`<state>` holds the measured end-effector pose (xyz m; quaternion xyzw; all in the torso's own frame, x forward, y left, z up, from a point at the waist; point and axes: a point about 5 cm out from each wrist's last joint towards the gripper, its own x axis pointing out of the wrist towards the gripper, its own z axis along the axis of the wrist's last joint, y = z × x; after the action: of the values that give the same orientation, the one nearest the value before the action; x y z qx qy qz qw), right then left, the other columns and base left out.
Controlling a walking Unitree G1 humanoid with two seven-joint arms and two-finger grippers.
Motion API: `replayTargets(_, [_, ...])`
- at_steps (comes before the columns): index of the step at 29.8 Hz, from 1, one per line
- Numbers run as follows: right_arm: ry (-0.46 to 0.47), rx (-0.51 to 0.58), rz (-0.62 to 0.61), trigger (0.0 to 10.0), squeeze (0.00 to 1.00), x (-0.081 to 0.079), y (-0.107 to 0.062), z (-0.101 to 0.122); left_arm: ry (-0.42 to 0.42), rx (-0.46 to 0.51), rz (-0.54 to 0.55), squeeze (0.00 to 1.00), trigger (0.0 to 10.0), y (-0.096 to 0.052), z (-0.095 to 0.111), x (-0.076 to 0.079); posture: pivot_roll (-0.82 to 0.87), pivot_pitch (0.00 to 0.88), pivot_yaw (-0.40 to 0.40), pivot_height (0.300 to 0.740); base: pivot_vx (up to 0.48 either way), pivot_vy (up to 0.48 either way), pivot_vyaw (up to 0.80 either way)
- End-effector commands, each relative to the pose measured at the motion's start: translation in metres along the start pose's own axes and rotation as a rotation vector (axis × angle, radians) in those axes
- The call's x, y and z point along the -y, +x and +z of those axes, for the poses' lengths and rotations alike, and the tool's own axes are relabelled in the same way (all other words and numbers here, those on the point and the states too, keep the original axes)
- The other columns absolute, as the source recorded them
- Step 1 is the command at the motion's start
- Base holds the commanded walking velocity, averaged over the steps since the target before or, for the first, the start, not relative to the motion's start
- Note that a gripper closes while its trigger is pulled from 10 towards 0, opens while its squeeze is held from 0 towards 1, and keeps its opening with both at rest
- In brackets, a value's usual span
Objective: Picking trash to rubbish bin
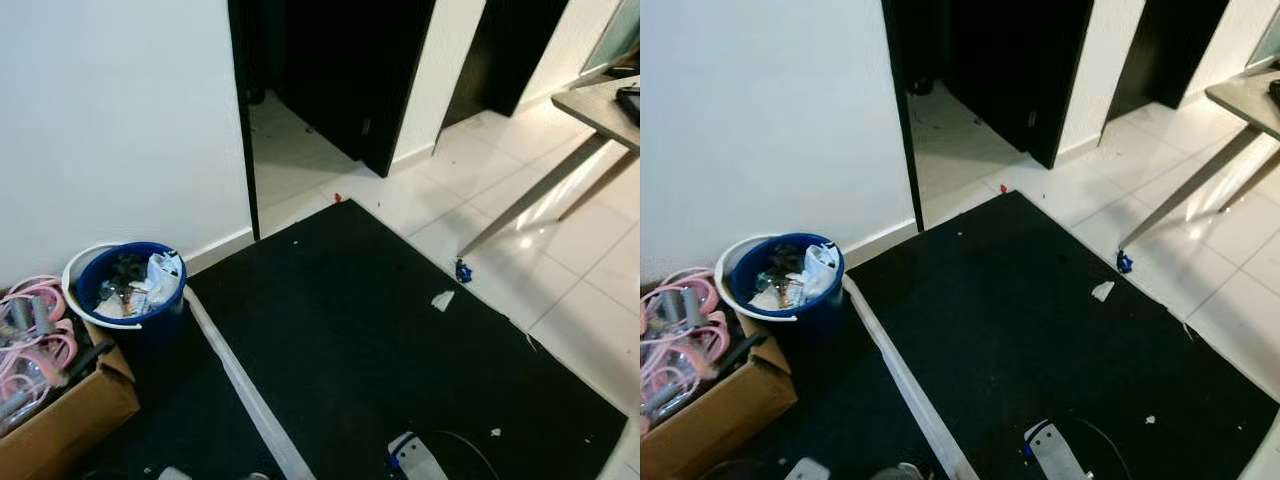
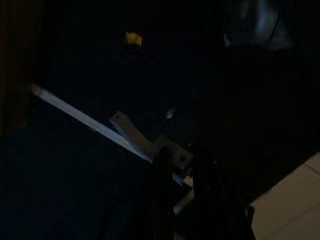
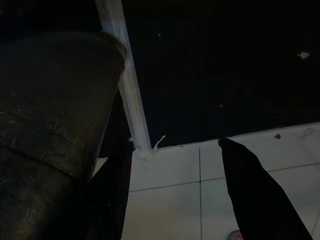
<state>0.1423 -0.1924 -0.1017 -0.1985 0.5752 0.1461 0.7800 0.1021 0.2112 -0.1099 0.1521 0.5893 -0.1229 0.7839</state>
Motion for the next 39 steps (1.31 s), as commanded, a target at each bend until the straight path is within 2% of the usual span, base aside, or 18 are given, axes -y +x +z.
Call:
replayTargets(1, [0.009,-0.009,0.039,10.0,0.0,-0.01,0.001,-0.003,0.003,-0.015,0.005,0.0,10.0,-0.001,-0.003,-0.002,0.02,0.068,-0.003,0.74,0.0,0.0,0.79])
replayTargets(7, [0.009,-0.013,0.052,10.0,0.0,-0.01,0.001,-0.003,-0.005,-0.014,0.013,0.0,10.0,-0.003,-0.007,-0.011,0.02,0.068,-0.007,0.74,0.0,0.0,0.78])
replayTargets(18, [-0.008,-0.011,0.052,10.0,0.0,-0.01,0.001,-0.002,-0.021,-0.03,0.068,0.0,10.0,-0.01,-0.028,-0.03,0.02,0.062,-0.011,0.74,0.0,0.0,0.78])
replayTargets(21, [-0.01,-0.01,0.053,10.0,0.0,-0.01,0.001,-0.002,-0.019,-0.03,0.07,0.0,10.0,-0.01,-0.028,-0.03,0.03,0.054,-0.01,0.74,0.0,0.0,0.78])
replayTargets(27, [-0.011,-0.009,0.054,10.0,0.0,-0.011,0.001,-0.002,-0.014,-0.017,0.061,0.0,10.0,-0.007,-0.022,-0.019,0.03,0.053,-0.006,0.74,0.0,0.0,0.78])
replayTargets(32, [-0.007,-0.009,0.053,10.0,0.0,-0.011,0.001,-0.002,-0.061,0.034,0.081,0.0,10.0,-0.004,-0.007,-0.015,0.02,0.058,-0.003,0.74,0.0,0.0,0.78])
replayTargets(34, [-0.007,-0.01,0.052,10.0,0.0,-0.011,0.001,-0.002,-0.138,0.146,0.162,0.0,10.0,-0.005,0.019,-0.028,0.03,0.064,-0.007,0.74,0.0,0.0,0.78])
replayTargets(35, [-0.01,-0.012,0.052,10.0,0.0,-0.011,0.001,-0.003,-0.222,0.243,0.224,0.0,10.0,-0.008,0.039,-0.041,0.03,0.064,-0.007,0.74,0.0,0.0,0.78])
replayTargets(36, [-0.01,-0.012,0.052,10.0,0.0,-0.011,0.001,-0.003,-0.222,0.243,0.224,0.0,10.0,-0.008,0.039,-0.041,0.03,0.064,-0.007,0.74,0.0,0.0,0.78])
replayTargets(37, [-0.011,-0.012,0.052,10.0,0.0,-0.011,0.001,-0.003,-0.295,0.316,0.258,0.0,10.0,-0.012,0.051,-0.051,0.03,0.064,-0.007,0.74,0.0,0.0,0.78])
replayTargets(39, [-0.011,-0.012,0.051,10.0,0.0,-0.011,0.001,-0.003,-0.355,0.38,0.288,0.0,10.0,-0.016,0.06,-0.062,0.03,0.064,-0.007,0.74,0.0,0.0,0.78])
